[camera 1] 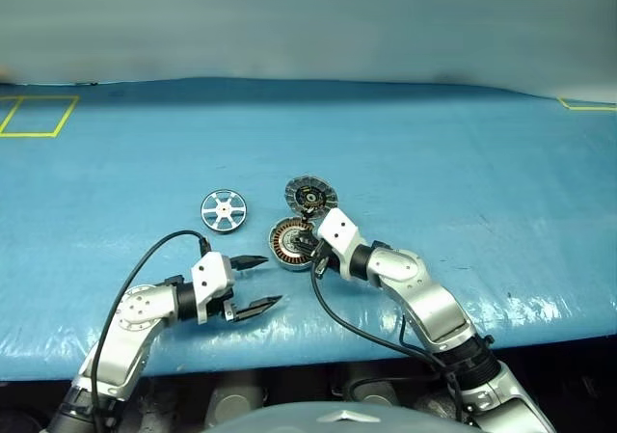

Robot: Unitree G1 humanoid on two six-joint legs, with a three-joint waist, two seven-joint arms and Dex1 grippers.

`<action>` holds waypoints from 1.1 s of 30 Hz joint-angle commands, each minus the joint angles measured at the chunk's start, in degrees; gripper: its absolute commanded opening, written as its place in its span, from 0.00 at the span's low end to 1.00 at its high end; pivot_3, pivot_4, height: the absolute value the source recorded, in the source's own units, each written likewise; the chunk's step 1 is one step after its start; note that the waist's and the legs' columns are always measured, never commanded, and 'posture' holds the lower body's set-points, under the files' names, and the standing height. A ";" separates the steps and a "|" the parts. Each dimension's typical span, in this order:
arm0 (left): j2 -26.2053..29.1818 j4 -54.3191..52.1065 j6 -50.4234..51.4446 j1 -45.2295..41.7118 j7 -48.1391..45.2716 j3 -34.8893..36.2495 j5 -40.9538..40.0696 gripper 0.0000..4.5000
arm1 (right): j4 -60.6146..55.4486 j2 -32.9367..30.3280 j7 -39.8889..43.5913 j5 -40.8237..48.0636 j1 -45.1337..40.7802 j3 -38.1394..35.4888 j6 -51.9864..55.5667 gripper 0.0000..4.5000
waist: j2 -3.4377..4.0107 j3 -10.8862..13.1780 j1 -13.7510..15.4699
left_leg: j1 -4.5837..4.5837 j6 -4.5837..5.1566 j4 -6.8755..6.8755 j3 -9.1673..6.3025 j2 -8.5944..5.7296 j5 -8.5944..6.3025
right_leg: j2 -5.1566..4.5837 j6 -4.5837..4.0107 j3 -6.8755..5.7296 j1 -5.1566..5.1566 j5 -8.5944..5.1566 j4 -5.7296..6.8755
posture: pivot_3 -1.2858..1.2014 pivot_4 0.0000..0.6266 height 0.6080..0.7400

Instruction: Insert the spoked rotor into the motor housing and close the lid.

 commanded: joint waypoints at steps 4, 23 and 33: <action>0.13 0.95 -2.07 0.02 -0.80 0.07 0.02 0.83 | -1.03 0.91 0.42 0.52 -0.54 -0.05 -1.08 0.14 | 0.00 0.00 -0.02 | 0.00 -0.01 -0.02 0.00 0.00 0.01 | 0.00 -0.01 0.00 -0.01 -0.01 0.00 | 0.52 0.24 1.00; -0.39 2.30 -4.20 0.51 -0.72 -0.64 1.49 0.83 | 2.37 1.21 -0.03 -2.74 -1.24 0.78 -2.27 0.14 | 0.00 0.00 -0.02 | 0.04 -0.01 -0.04 0.02 0.01 0.01 | 0.00 -0.01 0.00 0.00 -0.02 0.00 | 0.52 0.24 1.00; -0.68 3.16 -5.18 0.15 -0.65 -0.77 1.56 0.83 | -0.79 1.13 2.30 0.17 -0.46 -0.50 -2.76 0.50 | 0.00 0.00 -0.01 | 0.07 -0.02 -0.07 0.02 0.01 0.01 | -0.01 -0.04 0.00 0.00 -0.01 0.00 | 0.52 0.24 1.00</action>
